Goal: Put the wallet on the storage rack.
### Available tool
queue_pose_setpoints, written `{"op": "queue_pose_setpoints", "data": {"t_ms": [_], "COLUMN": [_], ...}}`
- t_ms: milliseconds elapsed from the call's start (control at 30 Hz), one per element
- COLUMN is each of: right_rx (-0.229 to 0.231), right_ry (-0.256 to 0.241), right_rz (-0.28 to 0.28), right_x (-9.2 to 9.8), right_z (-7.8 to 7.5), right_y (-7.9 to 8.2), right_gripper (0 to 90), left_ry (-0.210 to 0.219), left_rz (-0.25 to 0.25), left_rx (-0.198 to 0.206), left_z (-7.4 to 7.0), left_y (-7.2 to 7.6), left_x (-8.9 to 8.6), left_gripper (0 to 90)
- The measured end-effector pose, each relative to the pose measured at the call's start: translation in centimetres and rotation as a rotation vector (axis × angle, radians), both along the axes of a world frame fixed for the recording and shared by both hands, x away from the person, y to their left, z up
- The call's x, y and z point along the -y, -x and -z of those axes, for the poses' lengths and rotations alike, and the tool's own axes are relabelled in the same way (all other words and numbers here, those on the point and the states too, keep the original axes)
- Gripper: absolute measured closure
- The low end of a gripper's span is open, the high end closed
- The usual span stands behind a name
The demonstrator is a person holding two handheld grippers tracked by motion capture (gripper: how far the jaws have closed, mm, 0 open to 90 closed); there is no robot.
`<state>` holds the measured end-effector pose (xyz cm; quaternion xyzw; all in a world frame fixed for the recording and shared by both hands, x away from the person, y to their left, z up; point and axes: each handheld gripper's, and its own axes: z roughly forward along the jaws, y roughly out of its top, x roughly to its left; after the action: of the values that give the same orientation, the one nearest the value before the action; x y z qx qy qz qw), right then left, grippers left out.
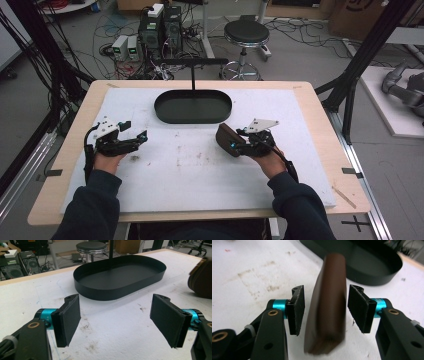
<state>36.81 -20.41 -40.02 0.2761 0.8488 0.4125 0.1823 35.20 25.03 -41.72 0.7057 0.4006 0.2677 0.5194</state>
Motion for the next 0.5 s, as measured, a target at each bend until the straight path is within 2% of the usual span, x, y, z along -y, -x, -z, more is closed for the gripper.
{"op": "queue_pose_setpoints", "data": {"t_ms": [133, 333, 433, 500], "right_rx": [-0.034, -0.053, -0.071, -0.074], "right_ry": [-0.001, 0.037, 0.053, 0.05], "right_rz": [-0.004, 0.001, -0.001, -0.004], "right_x": [-0.2, -0.9, -1.0, -0.9], "right_z": [0.7, 1.5, 1.7, 1.6], "right_y": [-0.2, -0.7, -0.9, -0.9], "right_gripper": [46.5, 47.1, 58.9, 63.7], "left_ry": [-0.001, -0.005, -0.005, -0.004], "left_rz": [0.001, 0.007, 0.008, 0.008], "left_rx": [-0.002, -0.002, -0.003, -0.003], "left_z": [0.0, 0.0, 0.0, 0.0], "left_y": [0.0, 0.0, 0.0, 0.0], "left_x": [0.0, 0.1, 0.1, 0.1], "left_gripper": [24.4, 24.4, 24.4, 24.4]}}
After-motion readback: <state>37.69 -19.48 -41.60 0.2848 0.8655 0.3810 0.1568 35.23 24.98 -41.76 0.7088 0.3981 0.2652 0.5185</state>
